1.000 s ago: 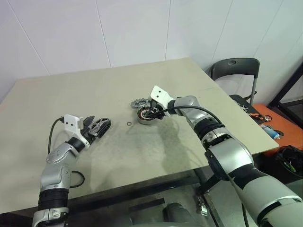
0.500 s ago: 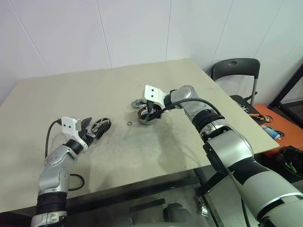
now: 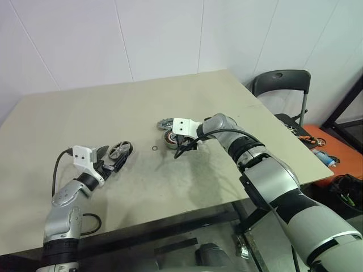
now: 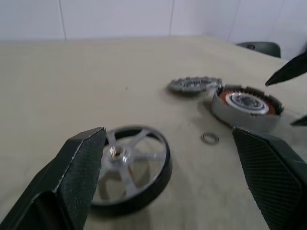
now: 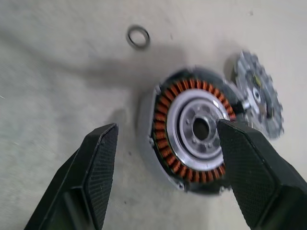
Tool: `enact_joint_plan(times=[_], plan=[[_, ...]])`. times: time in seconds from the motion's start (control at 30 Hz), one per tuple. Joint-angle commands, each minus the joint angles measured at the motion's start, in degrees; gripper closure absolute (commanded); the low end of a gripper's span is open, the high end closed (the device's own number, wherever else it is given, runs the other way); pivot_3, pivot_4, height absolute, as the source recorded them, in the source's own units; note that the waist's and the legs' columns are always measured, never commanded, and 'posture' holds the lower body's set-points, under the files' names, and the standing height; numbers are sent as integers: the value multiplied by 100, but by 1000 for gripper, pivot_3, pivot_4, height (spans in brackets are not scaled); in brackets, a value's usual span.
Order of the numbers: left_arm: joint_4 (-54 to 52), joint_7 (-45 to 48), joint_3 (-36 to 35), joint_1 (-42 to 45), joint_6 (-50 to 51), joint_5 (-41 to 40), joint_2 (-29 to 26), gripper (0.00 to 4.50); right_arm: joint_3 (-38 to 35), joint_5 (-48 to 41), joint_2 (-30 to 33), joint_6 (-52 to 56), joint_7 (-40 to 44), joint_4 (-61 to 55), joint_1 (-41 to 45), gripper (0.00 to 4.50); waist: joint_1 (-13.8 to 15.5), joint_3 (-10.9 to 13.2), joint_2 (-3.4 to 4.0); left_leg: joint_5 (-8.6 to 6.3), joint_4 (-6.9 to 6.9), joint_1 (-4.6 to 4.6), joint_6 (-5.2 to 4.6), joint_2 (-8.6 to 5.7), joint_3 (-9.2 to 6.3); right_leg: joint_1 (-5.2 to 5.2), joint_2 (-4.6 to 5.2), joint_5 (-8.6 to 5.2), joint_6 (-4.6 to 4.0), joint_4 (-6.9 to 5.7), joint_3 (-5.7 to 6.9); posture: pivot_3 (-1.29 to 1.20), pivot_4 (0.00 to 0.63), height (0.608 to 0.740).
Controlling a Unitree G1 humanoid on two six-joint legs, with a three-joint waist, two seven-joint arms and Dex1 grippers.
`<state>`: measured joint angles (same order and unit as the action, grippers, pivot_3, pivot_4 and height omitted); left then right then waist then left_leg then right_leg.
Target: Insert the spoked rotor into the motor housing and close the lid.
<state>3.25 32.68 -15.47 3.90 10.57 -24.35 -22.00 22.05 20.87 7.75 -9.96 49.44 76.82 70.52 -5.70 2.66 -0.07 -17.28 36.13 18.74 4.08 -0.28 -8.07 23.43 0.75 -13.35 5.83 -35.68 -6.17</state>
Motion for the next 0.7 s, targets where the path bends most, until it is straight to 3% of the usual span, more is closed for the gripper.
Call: enact_joint_plan(times=[0.03,0.23,0.63,0.7], plan=[[-307,-57,-173,-30,-51,-73,-71,24,15,162,-55,37,-337,6,15,1069,1,0,0,0,1,0,0,0,0,0,0,0,0,-1,0,0,0,740],[-482,-180,-117,-187,-52,-59,46,24,-96,251,-149,345,-788,87,-115,1069,0,0,0,0,1,-2,0,0,0,0,0,0,0,-3,0,0,0,740],[-612,-299,-102,-313,-22,-36,98,24,-63,340,-323,250,-558,51,-287,1069,-28,-1,-1,0,3,-26,0,0,2,-17,-3,-2,0,-17,-2,0,0,740],[-609,-332,-90,-310,-31,-17,110,0,-138,265,-369,261,-499,42,-258,1463,-36,-1,-1,0,3,-28,0,0,2,-17,-4,-2,-1,-19,-2,0,0,740]])
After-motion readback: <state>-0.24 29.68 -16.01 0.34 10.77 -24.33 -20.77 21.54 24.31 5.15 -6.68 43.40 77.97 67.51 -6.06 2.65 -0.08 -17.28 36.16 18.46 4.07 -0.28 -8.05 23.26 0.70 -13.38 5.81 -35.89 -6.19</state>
